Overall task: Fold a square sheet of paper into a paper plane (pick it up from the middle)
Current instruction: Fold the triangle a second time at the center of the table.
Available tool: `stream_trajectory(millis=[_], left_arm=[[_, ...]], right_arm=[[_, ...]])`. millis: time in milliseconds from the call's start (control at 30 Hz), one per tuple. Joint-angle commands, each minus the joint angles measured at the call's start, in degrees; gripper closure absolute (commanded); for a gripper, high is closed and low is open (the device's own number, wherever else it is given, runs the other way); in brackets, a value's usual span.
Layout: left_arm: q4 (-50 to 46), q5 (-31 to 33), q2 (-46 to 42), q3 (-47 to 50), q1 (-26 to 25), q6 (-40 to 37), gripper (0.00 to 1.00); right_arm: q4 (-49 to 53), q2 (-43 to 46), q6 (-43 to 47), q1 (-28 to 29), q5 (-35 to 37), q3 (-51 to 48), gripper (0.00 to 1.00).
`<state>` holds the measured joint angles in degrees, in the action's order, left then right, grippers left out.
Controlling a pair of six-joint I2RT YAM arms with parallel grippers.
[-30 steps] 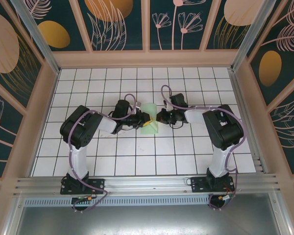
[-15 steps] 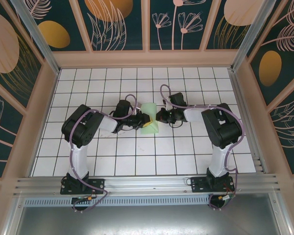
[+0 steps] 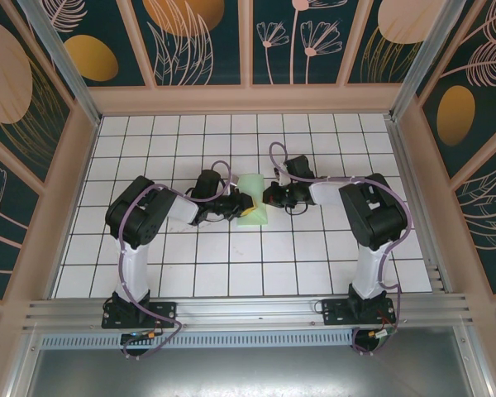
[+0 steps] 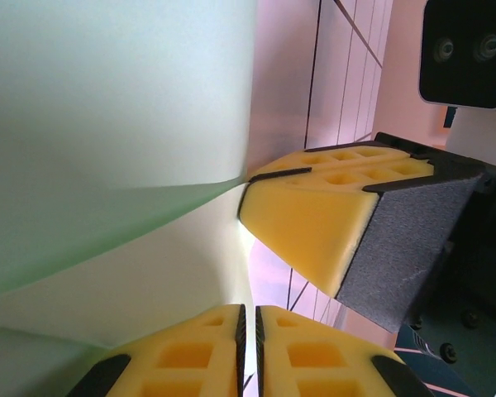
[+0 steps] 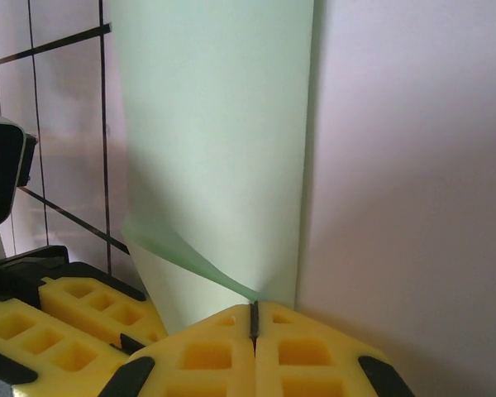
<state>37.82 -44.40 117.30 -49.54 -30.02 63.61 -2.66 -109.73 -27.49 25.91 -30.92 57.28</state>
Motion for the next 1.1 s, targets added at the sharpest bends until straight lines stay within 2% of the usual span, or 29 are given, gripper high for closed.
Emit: stream_trajectory(millis=[0,567,767,1067], left_arm=[[-1.17,0.32,1.27,-1.13,-0.48,-1.38,0.85],[-2.06,0.95,1.29,-1.16,-0.48,-1.78,0.85],[-0.38,0.34,-1.65,-1.66,-0.48,-1.78,0.84],[-3.17,1.24,-1.17,-3.10,-0.48,-2.79,0.84]], right_arm=[[0.61,-1.14,1.28,-0.34,0.07,1.57,0.95],[1.18,-1.12,1.04,-0.25,0.49,0.66,0.95],[0.90,0.13,0.35,-0.16,0.24,-0.13,0.95],[0.29,0.84,-0.55,0.37,-0.11,-0.81,0.95]])
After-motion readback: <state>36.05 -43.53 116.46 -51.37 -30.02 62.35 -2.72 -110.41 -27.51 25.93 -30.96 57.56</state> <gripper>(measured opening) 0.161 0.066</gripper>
